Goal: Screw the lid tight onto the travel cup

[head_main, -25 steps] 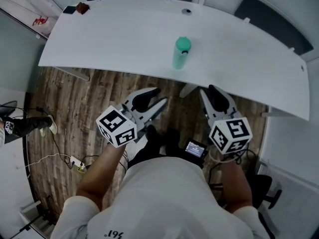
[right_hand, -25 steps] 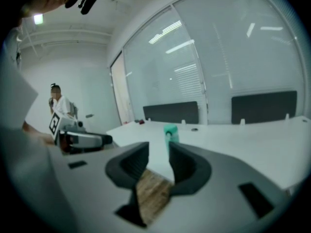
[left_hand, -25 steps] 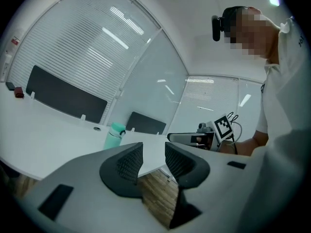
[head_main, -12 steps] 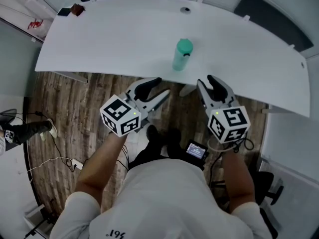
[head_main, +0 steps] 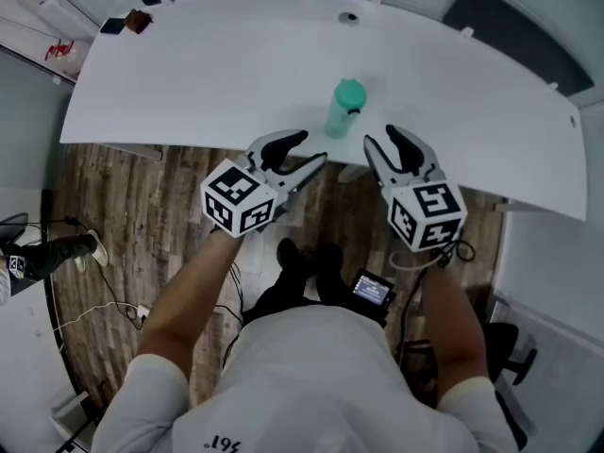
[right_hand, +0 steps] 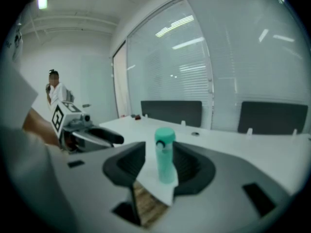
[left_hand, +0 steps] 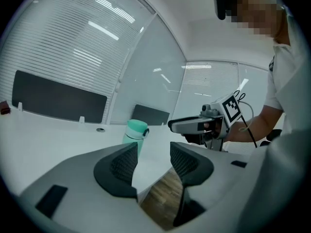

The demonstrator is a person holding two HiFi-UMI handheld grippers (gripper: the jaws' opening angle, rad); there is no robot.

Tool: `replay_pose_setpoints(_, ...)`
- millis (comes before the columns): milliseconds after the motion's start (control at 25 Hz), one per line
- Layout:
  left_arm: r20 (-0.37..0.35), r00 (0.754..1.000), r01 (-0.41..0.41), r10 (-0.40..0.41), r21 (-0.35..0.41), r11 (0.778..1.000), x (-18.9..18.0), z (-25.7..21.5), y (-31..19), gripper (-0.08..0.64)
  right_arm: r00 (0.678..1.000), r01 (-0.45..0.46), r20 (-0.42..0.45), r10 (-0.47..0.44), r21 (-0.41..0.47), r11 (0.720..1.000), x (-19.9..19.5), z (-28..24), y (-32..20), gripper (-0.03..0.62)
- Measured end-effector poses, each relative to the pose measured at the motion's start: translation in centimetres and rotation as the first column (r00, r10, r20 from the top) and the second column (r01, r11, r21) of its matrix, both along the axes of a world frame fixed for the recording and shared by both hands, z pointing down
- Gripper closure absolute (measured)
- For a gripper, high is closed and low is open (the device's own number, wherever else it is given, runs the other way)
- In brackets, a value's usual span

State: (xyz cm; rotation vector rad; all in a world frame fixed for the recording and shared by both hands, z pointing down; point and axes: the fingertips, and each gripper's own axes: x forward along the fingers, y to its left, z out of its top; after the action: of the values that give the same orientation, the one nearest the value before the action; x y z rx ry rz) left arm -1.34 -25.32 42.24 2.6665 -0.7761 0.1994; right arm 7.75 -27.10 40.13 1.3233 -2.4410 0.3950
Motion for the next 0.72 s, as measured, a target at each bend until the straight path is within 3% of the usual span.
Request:
replay_pose_setpoints(320,0.098,0.994,-0.046,0.046,-0.001,0.999,1.0,3.8,-4.3,0.287,0.996,0.073,-0.052,-0.073,-0.012,0.997,-1.6,1.5,-3.3,0.34)
replay_pose_setpoints(720,0.217,0.964,-0.157,0.154,-0.003,0.988,3.3,7.2,-7.8,0.242,0.986,0.131,-0.095,-0.135,-0.052,0.99,-3.3,3.3,-6.6,0.299)
